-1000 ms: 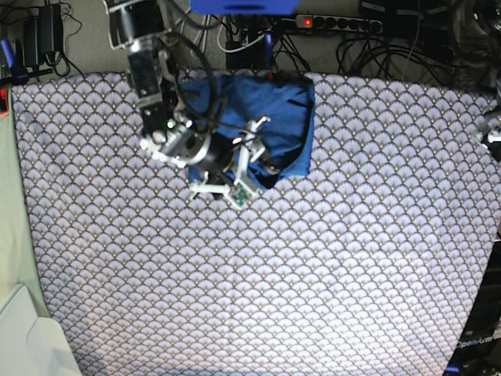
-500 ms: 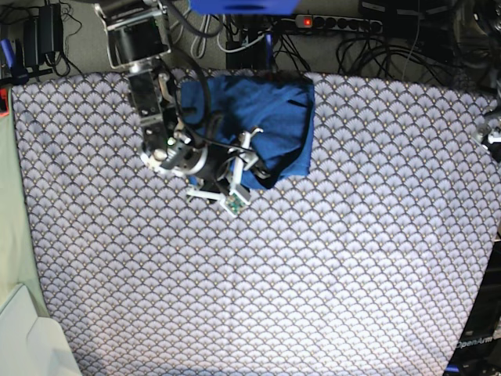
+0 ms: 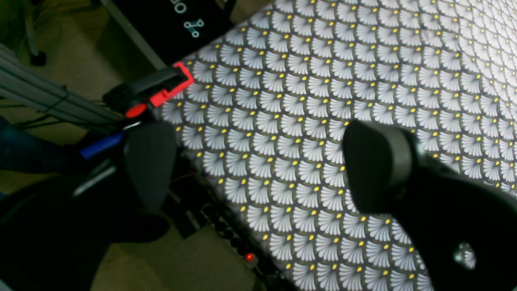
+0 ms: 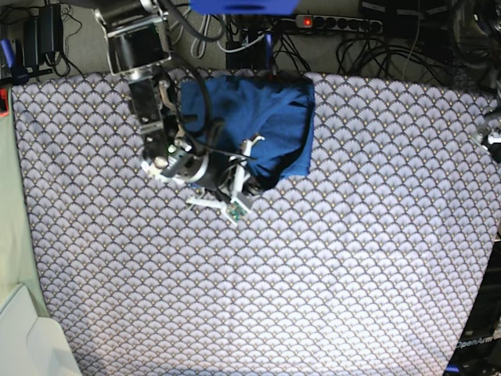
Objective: Fold the T-shirt properly
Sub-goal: 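Grasp the shirt's bottom edge with the right gripper and fold it up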
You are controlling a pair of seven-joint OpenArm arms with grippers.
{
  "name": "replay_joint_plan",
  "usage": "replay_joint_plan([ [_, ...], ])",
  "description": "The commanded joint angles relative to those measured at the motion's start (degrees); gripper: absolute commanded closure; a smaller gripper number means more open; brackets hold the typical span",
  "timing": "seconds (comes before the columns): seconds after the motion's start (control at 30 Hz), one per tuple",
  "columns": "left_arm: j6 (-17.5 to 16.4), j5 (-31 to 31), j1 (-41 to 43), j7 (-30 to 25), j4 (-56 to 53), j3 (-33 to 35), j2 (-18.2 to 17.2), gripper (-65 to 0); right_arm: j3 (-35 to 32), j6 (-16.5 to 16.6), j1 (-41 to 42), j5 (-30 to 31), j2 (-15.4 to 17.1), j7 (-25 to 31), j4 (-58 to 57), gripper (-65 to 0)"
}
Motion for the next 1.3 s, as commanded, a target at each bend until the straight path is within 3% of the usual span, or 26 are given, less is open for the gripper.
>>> replay_joint_plan([
  [0.0, 0.20, 0.39, -0.11, -0.95, 0.81, -0.59, -0.87, -65.0, -0.15, 0.09, 1.13, 0.99, -1.18, 1.35, 0.98, 0.0],
  [0.63, 0.20, 0.39, 0.33, -0.95, 0.81, -0.59, -0.87, -65.0, -5.87, 0.35, 1.04, 1.34, -6.72, 0.91, 1.33, 0.0],
  [1.03, 0.20, 0.39, 0.33, -0.95, 0.81, -0.59, -0.96, -65.0, -5.78, 0.35, 1.13, 3.63, -7.69, 1.17, 4.14, 0.0],
  [1.27, 0.20, 0.39, 0.33, -0.95, 0.81, -0.59, -0.96, -65.0, -5.78, 0.17, 2.62, 3.36, -7.60, 1.52, -4.56, 0.0],
])
